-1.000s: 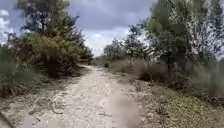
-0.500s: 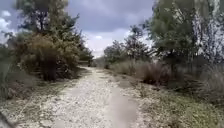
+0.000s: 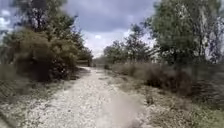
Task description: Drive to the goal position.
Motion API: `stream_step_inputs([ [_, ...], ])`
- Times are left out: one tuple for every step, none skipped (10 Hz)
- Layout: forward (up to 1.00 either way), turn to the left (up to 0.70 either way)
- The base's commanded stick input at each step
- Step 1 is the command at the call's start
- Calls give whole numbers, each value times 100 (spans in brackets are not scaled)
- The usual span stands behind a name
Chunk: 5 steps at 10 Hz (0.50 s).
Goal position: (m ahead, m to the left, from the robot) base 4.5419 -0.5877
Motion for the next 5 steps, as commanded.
stream_step_inputs([
  [50,1],
  [50,1],
  [50,1],
  [50,1],
  [50,1],
])
